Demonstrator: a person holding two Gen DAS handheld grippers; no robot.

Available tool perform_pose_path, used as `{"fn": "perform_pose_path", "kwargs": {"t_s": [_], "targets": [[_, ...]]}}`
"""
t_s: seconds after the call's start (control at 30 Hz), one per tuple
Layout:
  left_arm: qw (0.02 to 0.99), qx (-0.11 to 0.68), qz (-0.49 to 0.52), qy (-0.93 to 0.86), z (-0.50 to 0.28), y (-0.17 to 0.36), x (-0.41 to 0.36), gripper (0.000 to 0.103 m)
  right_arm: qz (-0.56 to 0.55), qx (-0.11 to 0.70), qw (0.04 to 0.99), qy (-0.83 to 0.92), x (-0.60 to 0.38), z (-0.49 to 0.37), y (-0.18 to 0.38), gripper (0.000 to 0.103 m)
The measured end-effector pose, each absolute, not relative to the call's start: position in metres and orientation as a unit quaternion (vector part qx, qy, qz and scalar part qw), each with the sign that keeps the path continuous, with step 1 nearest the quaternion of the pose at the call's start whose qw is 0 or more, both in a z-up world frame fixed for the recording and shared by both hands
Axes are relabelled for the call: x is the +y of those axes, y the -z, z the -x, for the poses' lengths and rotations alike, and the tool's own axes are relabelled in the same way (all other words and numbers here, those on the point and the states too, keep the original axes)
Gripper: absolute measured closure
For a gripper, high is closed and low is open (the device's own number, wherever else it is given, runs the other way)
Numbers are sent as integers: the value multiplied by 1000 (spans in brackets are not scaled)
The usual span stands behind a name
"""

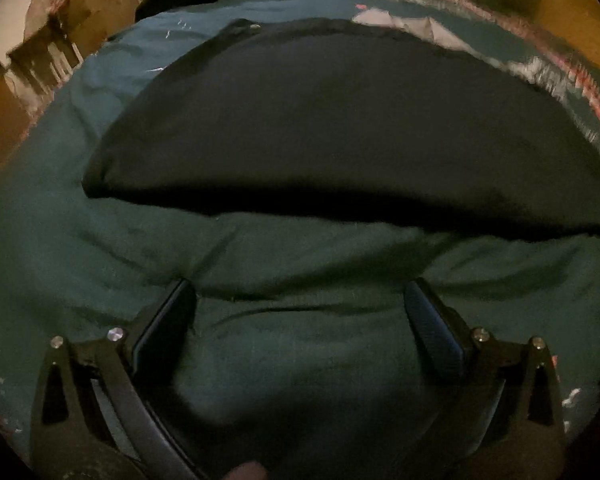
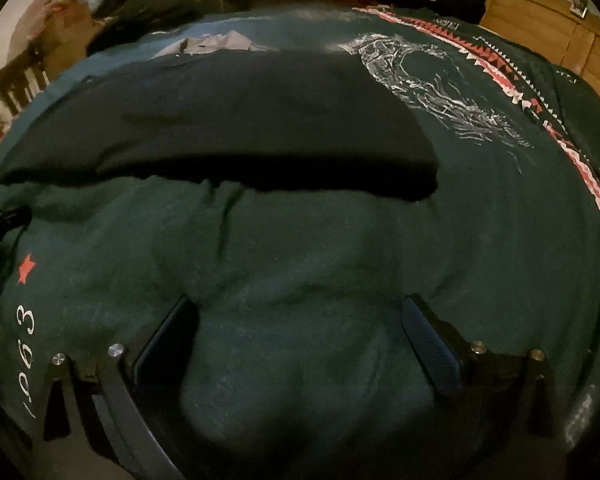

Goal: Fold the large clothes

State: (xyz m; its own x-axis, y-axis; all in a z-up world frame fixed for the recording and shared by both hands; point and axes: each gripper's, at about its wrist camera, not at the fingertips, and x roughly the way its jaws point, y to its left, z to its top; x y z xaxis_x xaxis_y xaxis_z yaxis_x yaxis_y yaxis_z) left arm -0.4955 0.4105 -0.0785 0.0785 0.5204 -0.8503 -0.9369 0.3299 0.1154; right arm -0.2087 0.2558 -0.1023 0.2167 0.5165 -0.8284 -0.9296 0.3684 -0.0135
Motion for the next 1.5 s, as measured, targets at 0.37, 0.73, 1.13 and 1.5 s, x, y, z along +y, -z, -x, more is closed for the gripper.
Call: {"fn": "perform_pose_path", "kwargs": {"t_s": [0.37,0.73,1.13,1.5], "targets": [[696,405,247,-539,482,42,408,0,255,434,721,-477,265,204,91,0],[796,312,197,-480,461,-123,296,0,191,326,766,-519,219,275,-100,0],[789,266,140,-536,466,-152,258,0,206,280,790,-505,185,310,-163,0],[766,284,164,-553,465,-142,265,0,202,290,781,-515,179,316,-161,0]]}}
